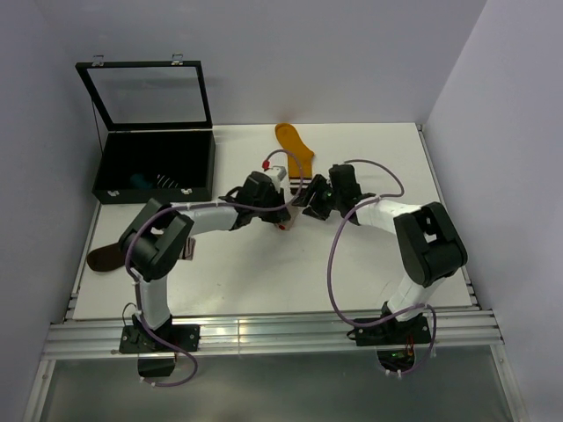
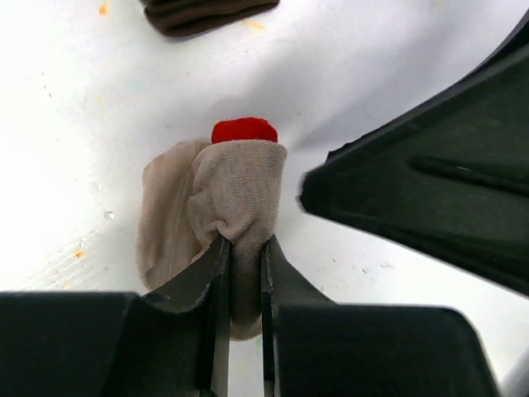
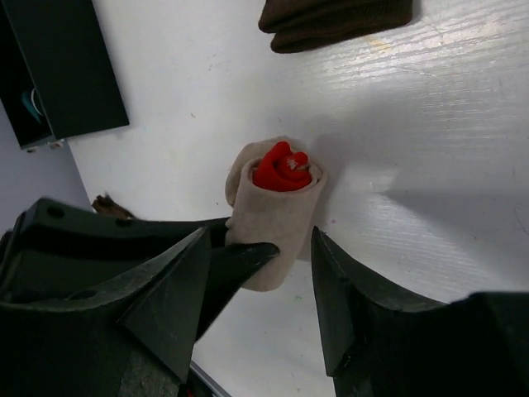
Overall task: Roll the socks
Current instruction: Roll the sock at the center of the board.
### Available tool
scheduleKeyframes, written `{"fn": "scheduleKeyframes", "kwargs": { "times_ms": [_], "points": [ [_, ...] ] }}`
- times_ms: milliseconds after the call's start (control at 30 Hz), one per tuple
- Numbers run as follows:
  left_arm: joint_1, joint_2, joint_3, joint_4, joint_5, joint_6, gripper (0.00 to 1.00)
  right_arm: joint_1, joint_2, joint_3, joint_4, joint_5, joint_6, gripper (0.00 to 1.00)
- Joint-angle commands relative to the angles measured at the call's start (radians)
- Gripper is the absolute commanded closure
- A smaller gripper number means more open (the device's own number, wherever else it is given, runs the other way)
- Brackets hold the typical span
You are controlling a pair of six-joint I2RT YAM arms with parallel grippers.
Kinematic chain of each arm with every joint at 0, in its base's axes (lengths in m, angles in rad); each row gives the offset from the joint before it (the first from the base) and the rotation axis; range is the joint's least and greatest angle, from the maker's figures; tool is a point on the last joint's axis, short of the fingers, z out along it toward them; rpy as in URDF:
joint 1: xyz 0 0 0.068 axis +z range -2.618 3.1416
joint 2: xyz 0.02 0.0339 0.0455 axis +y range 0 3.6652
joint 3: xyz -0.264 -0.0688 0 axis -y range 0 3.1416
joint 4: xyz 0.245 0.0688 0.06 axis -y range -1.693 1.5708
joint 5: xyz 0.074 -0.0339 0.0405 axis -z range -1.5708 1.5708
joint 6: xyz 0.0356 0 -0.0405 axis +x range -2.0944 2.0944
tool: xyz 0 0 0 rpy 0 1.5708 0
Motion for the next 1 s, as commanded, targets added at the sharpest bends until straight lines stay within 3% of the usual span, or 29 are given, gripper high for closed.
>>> {"fn": "scheduleKeyframes", "kwargs": {
  "times_ms": [0,233,967],
  "points": [
    [0.075,0.025,-0.043,-0.016,0.245,-0.131,0.97,-0.006,-0.035,-0.044,0.1,0.014,0.019,0.41],
    [0.176,0.094,-0.037,-0.003,0.408,-0.235,0.91,0.005,-0.005,-0.078,0.179,0.023,0.056,0.39],
    [0.179,0.174,-0.027,-0.031,0.447,-0.24,0.83,0.086,0.146,-0.003,0.183,0.132,0.131,0.37]
  ]
}}
